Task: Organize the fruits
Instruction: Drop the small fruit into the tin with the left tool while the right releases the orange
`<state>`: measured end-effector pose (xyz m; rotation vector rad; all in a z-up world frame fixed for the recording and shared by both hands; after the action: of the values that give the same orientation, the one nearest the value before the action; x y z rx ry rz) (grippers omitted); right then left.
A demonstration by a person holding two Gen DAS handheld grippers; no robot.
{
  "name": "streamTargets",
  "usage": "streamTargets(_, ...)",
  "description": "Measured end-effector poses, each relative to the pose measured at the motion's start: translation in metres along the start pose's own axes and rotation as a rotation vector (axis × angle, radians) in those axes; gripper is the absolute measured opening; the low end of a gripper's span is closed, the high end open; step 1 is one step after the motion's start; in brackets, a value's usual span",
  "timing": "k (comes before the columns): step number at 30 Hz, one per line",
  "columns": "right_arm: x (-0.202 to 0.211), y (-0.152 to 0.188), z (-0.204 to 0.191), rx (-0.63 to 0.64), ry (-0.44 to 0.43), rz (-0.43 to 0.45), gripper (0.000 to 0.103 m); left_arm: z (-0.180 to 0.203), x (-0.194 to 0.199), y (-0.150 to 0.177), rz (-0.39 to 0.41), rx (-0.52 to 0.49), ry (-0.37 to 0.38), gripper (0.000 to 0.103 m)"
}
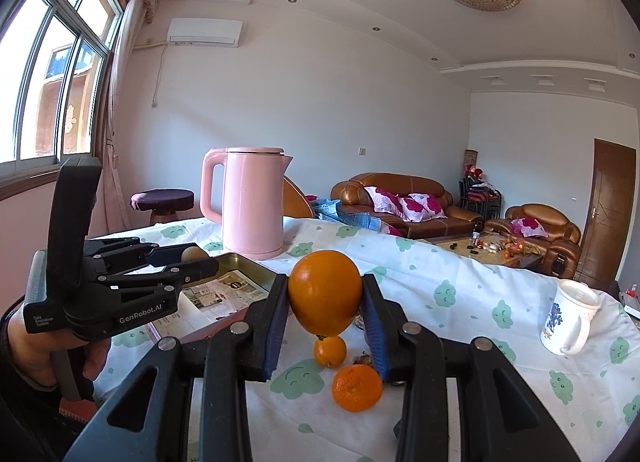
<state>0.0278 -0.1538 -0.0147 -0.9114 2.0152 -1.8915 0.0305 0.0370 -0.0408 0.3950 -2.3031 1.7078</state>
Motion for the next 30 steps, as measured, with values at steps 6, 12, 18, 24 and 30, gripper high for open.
streamTargets(6,-0.02,-0.013,-0.01,0.003,-0.037,-0.03,0.038,-0.016,-0.005,0.004,-0.032,0.006,-0.028,0.03)
streamTargets(12,-0.036,-0.024,-0.026,0.041,-0.059,-0.048,0.038,-0.031,-0.011,0.009,-0.058,0.016,-0.052,0.03)
streamTargets(18,-0.058,-0.031,-0.039,0.051,-0.087,-0.076,0.038,-0.045,-0.016,0.014,-0.078,0.025,-0.074,0.03)
streamTargets(24,-0.085,-0.033,-0.054,0.064,-0.107,-0.107,0.038,-0.057,-0.025,0.019,-0.109,0.029,-0.091,0.03)
streamTargets(30,-0.107,-0.025,-0.069,0.082,-0.124,-0.147,0.038,-0.063,-0.034,0.024,-0.142,0.017,-0.1,0.03)
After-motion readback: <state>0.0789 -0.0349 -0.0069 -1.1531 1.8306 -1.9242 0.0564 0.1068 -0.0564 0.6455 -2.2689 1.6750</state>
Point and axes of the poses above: each gripper's, at about its wrist camera, not at the fingertips, and x roughly against the way its jaws point, z to its right, y to its underside, the point moved 2 cm from there along -x, roughly the way its jaws point, and after that the axes turned 14 degrees about -x, right-handed, at the moved point
